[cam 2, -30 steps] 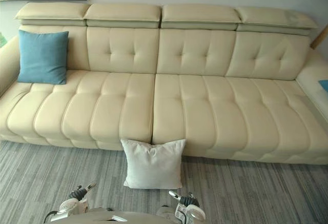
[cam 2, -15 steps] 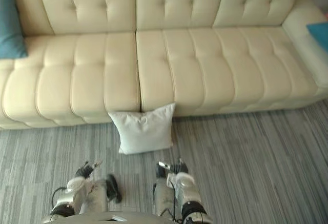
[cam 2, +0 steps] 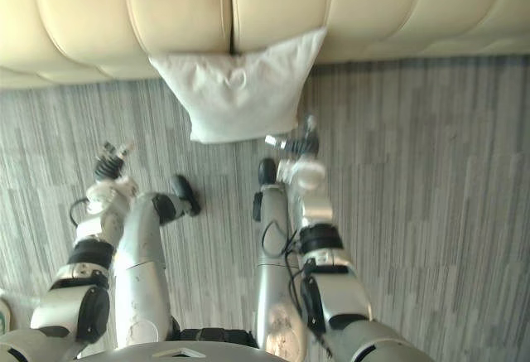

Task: Pick up cushions and gather them together orderly.

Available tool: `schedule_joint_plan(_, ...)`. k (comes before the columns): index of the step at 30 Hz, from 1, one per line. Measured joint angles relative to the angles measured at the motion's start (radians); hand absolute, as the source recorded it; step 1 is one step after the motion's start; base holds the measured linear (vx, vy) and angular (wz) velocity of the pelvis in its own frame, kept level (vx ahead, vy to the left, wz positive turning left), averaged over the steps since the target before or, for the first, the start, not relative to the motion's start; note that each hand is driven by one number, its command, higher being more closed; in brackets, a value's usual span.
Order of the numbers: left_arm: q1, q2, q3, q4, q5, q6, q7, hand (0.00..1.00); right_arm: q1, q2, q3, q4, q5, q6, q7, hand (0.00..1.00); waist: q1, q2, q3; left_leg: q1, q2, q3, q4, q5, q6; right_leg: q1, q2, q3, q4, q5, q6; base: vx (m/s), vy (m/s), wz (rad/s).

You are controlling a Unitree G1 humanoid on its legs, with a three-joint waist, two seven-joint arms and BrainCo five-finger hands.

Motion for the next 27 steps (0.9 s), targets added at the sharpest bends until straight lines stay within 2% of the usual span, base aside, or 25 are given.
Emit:
schedule_joint_plan(2,-0.031,0.021,0.010,-0.037,-0.016,-0.006,0.002,0.00,-0.054,-0.044,0.000,-0.022,0.000,0.000,-0.001,0.00,0.011,0.000,0.016,-0.074,0.013,-0.003,0.041,-0.002,0.004,-0.082,0.000,-0.003,0.050,-0.006,-0.003,-0.02,-0.047,-0.01)
schedule_joint_plan(7,-0.073,0.061,0.013,-0.105,-0.044,-0.022,0.006,0.00,-0.143,-0.095,0.003,-0.024,0.002,-0.002,-0.007,0.00,0.016,0.000,0.016,-0.213,0.016,-0.039,0.112,-0.003,0.009,-0.215,-0.006,-0.014,0.136,-0.023,-0.007,-0.06,-0.047,0.10)
schedule_joint_plan(9,-0.101,0.091,0.013,-0.125,-0.046,-0.028,0.013,0.00,-0.205,-0.134,0.003,-0.025,0.001,-0.002,-0.041,0.00,0.018,0.000,0.016,-0.295,0.016,-0.049,0.137,0.003,0.018,-0.296,-0.012,-0.015,0.166,-0.022,-0.010,-0.10,-0.028,0.11)
schedule_joint_plan(14,-0.163,0.132,0.003,-0.139,-0.042,-0.028,0.044,0.00,-0.322,-0.195,0.039,-0.026,-0.002,-0.003,-0.091,0.00,0.018,0.001,0.017,-0.408,0.016,-0.057,0.165,0.026,0.029,-0.407,-0.021,-0.019,0.207,-0.011,-0.017,-0.08,0.001,0.11)
schedule_joint_plan(18,-0.229,0.158,-0.031,-0.168,-0.023,-0.028,0.071,0.00,-0.403,-0.193,0.046,-0.051,0.000,-0.003,-0.144,0.00,0.025,0.001,0.018,-0.473,0.016,-0.061,0.177,0.040,0.031,-0.475,-0.025,-0.019,0.231,-0.008,-0.021,-0.07,0.015,0.09)
schedule_joint_plan(22,-0.296,0.175,-0.075,-0.214,0.010,-0.029,0.098,0.00,-0.423,-0.177,0.085,-0.110,-0.014,-0.001,-0.200,0.00,0.019,0.001,0.018,-0.529,0.016,-0.084,0.197,0.045,0.029,-0.523,-0.029,-0.033,0.256,-0.009,-0.024,-0.05,0.023,0.05)
schedule_joint_plan(23,-0.314,0.174,-0.087,-0.221,0.018,-0.029,0.108,0.00,-0.436,-0.166,0.086,-0.111,-0.028,-0.001,-0.209,1.00,0.017,0.001,0.018,-0.538,0.016,-0.085,0.198,0.046,0.029,-0.531,-0.029,-0.033,0.257,-0.007,-0.026,-0.07,0.036,0.02)
schedule_joint_plan(27,-0.372,0.171,-0.146,-0.236,0.050,-0.029,0.121,0.00,-0.466,-0.114,0.109,-0.114,-0.039,-0.001,-0.241,1.00,0.009,0.001,0.018,-0.556,0.022,-0.098,0.211,0.048,0.026,-0.543,-0.020,-0.037,0.264,-0.005,-0.029,-0.05,0.030,-0.07)
